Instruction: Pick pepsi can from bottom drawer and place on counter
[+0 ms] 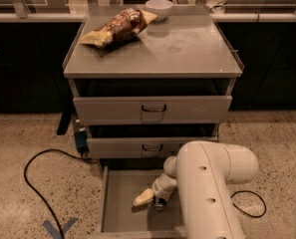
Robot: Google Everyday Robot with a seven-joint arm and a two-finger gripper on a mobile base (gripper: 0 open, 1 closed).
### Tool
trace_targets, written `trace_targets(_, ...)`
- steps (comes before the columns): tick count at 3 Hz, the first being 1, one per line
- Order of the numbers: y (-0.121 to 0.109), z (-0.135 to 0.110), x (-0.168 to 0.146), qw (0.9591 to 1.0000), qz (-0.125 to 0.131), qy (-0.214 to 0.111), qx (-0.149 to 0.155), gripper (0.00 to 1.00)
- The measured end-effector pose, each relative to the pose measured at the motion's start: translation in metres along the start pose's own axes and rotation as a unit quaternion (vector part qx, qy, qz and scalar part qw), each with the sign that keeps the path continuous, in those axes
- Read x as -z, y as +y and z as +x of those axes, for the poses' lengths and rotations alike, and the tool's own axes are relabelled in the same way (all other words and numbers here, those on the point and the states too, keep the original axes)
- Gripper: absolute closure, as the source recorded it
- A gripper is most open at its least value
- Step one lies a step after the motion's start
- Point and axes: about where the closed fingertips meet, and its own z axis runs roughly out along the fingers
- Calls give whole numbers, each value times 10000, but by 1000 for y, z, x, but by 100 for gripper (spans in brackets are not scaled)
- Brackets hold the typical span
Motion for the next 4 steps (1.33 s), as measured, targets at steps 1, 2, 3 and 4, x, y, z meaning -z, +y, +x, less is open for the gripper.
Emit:
trace_targets(1,-7,-4,0,9998,37,-49,-166,0)
trace_targets(2,-32,-21,10,9973,154,-313,-649,0)
trace_targets(3,-57,-30,13,9937,227,-407,-1017,0)
trace_targets(4,-62,-22,-5,9942,353,-183,-999,0)
